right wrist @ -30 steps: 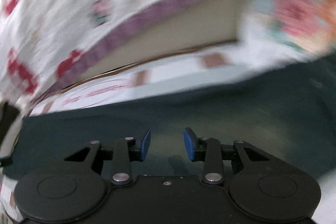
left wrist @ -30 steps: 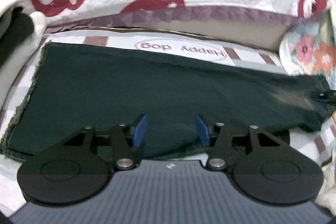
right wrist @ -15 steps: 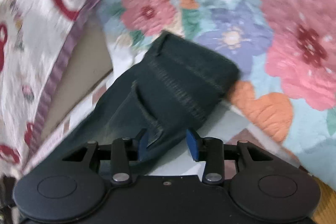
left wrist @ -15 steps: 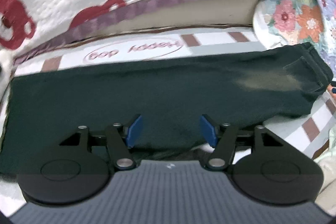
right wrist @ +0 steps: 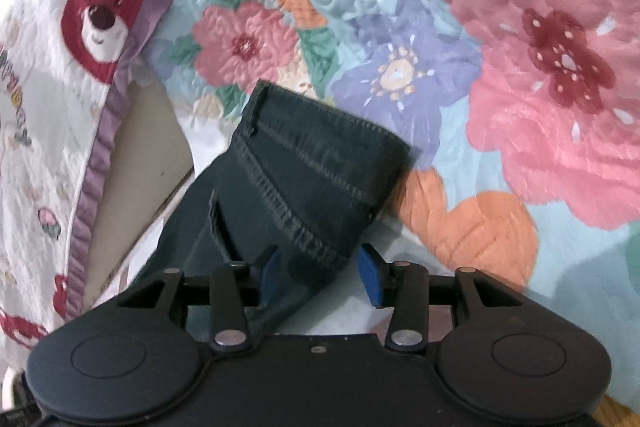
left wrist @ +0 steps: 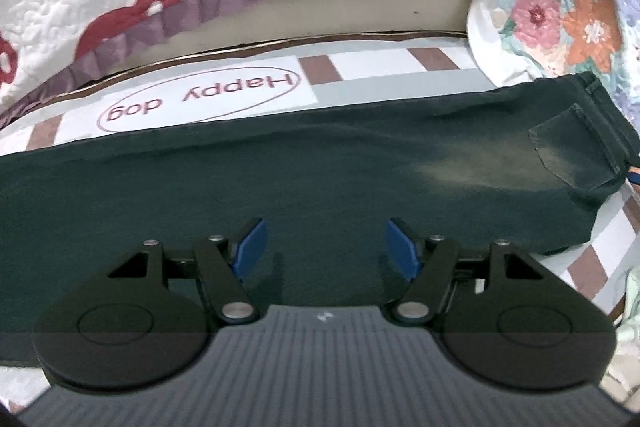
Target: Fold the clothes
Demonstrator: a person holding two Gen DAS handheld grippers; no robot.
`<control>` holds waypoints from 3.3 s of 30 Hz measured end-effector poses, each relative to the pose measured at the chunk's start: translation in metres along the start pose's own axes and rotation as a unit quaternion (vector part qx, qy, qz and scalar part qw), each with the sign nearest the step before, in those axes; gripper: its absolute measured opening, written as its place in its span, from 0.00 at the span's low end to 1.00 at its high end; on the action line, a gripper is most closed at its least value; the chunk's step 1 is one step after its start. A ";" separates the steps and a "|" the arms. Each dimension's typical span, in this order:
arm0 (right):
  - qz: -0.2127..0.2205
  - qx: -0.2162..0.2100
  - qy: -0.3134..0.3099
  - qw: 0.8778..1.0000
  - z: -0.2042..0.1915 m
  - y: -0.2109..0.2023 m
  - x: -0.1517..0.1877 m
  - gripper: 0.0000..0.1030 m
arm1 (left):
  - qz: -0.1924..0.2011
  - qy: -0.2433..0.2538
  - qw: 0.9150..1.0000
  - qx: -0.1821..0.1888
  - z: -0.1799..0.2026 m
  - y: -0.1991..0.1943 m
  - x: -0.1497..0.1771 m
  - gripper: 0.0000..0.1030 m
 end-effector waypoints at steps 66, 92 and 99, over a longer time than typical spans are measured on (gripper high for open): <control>-0.129 -0.246 -0.383 0.881 -0.538 0.064 0.240 0.23 | 0.026 -0.308 0.949 -0.067 -0.290 -0.134 0.114 0.66; -0.013 -0.303 -0.447 0.841 -0.675 0.029 0.298 0.23 | 0.084 -0.344 0.935 -0.014 -0.341 -0.132 0.112 0.59; -0.180 -0.277 -0.520 0.788 -0.681 0.084 0.431 0.33 | 0.054 -0.346 0.937 -0.003 -0.345 -0.114 0.132 0.59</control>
Point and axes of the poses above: each gripper's, at about its wrist camera, not at the fingertips, and y roughly the way its jaws point, z to its right, x to its underside, the point moved 5 cm from there along y, roughly the way its jaws point, and after that the axes turned 1 degree about x, right-handed, at the moved point
